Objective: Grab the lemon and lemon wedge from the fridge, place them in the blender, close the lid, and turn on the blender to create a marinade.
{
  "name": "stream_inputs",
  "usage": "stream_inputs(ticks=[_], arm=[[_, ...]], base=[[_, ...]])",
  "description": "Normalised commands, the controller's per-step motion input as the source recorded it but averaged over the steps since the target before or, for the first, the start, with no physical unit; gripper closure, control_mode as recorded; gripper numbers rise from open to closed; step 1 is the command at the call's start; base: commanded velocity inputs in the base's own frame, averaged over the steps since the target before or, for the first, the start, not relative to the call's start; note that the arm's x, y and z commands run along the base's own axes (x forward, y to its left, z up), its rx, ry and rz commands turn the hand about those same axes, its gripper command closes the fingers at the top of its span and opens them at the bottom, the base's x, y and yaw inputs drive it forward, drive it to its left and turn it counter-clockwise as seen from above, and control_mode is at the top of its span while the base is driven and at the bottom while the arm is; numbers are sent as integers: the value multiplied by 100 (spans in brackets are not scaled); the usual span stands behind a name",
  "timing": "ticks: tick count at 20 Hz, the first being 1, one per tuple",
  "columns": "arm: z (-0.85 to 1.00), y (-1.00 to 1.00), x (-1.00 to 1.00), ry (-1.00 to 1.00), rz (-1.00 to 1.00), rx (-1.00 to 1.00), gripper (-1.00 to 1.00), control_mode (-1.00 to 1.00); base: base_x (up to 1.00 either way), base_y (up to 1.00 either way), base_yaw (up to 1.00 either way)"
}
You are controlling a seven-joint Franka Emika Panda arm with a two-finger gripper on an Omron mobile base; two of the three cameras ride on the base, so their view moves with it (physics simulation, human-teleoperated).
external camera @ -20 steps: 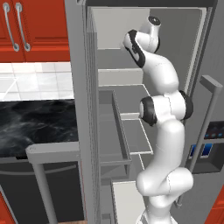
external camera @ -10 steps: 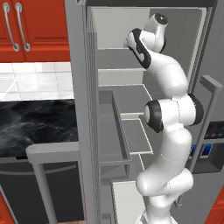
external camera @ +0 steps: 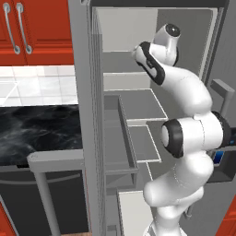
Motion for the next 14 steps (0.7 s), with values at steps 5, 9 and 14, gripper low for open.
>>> stream_inputs(ticks=[5,9,14], arm=[[2,0,-100,0,-2,4,100,-100],[1,0,-100,0,-2,2,100,-100],[0,0,-100,0,-3,1,100,-100]], base=[[0,0,0],[0,0,0],[0,0,0]])
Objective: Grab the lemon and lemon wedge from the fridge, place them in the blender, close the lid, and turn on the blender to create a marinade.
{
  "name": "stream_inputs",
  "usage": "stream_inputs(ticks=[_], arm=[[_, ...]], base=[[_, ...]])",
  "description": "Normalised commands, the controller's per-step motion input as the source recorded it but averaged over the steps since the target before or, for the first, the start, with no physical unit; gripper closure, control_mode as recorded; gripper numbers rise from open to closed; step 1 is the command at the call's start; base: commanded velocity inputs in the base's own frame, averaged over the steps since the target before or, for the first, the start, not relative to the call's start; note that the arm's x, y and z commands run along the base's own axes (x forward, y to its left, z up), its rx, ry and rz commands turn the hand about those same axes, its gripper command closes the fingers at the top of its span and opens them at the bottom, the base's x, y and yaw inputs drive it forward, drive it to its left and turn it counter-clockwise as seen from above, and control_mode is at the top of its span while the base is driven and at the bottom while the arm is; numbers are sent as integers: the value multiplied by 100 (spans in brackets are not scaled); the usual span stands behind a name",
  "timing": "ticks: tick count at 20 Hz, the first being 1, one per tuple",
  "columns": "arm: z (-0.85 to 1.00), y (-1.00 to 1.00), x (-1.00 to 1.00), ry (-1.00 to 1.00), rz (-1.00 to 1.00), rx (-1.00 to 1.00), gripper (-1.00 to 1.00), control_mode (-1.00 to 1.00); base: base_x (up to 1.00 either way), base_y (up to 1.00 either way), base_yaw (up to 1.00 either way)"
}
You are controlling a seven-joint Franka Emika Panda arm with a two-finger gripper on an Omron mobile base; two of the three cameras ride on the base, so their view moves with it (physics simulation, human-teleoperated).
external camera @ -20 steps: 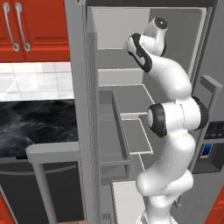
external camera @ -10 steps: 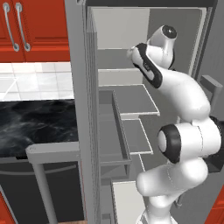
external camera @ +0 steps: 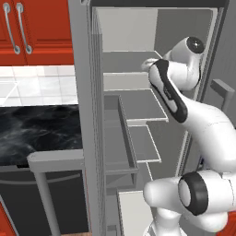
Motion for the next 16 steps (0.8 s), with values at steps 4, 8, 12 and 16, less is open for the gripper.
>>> stream_inputs(ticks=[4,8,12,16], arm=[[-2,0,-100,0,-2,0,100,-100],[-20,0,-100,1,-1,0,100,-100],[-29,0,-100,0,0,0,100,-100],[-34,1,-81,9,0,0,100,-100]], base=[[0,0,0],[0,0,0],[0,0,0],[0,0,0]])
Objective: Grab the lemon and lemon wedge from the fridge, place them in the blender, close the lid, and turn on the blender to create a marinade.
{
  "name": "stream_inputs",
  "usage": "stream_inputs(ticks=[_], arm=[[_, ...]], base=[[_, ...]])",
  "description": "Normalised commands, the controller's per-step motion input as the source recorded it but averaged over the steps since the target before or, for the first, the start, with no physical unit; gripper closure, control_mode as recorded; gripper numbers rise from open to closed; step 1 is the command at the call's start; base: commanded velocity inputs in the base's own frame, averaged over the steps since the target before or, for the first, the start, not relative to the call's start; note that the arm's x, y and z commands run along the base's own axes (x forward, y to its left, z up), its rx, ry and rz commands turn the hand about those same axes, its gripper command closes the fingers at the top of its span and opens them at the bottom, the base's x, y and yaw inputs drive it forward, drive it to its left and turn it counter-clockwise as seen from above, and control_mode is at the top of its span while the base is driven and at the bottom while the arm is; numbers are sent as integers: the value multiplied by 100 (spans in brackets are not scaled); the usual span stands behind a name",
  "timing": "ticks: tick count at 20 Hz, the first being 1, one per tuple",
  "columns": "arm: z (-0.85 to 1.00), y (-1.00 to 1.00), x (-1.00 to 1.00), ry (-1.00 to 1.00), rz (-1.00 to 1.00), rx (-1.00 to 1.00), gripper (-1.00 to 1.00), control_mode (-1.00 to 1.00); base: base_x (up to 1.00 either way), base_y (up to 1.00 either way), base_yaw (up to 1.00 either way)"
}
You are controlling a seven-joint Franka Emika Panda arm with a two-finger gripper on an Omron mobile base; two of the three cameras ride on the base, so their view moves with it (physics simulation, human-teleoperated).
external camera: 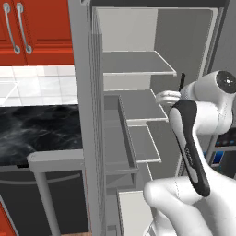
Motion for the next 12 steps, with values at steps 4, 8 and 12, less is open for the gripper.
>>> stream_inputs(ticks=[4,8,12], arm=[[-33,20,-20,21,1,-5,100,-100],[-21,10,-19,10,0,2,100,-100],[-4,0,-82,0,-7,12,100,-100]], base=[[0,0,0],[0,0,0],[0,0,0]])
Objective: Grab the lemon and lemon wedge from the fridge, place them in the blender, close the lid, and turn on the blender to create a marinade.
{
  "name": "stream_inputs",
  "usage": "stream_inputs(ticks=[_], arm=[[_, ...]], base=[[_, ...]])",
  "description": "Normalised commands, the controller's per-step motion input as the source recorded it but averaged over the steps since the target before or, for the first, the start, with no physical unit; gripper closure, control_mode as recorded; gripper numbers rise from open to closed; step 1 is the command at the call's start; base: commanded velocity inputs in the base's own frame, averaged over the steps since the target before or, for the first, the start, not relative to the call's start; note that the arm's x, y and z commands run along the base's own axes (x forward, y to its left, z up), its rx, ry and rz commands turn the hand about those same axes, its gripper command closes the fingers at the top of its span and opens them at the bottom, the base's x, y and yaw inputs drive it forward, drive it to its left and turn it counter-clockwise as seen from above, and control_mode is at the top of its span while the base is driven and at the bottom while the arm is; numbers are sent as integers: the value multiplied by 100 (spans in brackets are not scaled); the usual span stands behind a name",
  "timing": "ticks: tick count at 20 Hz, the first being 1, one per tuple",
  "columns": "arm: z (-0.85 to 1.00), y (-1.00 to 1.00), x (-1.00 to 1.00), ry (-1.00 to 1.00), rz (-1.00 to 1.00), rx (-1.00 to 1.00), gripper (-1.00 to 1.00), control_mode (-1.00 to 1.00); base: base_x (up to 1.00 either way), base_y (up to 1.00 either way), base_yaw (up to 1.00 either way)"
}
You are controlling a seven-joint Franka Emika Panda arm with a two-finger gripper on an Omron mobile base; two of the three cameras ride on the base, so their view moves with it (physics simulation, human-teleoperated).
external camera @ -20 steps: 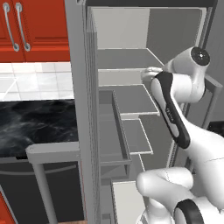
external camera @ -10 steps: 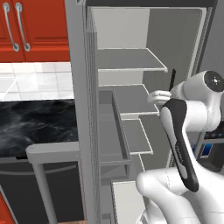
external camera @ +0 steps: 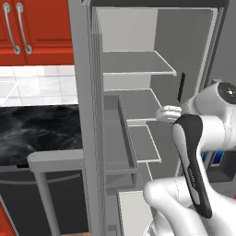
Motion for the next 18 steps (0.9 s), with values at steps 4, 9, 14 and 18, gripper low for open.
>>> stream_inputs(ticks=[4,9,14,18], arm=[[0,0,-96,0,-16,11,100,-100],[0,0,-56,0,-12,5,100,100],[0,0,0,0,0,0,100,100],[0,0,0,0,0,0,100,100]], base=[[0,0,0],[-32,0,-11],[-32,-16,-42],[-31,-44,-56]])
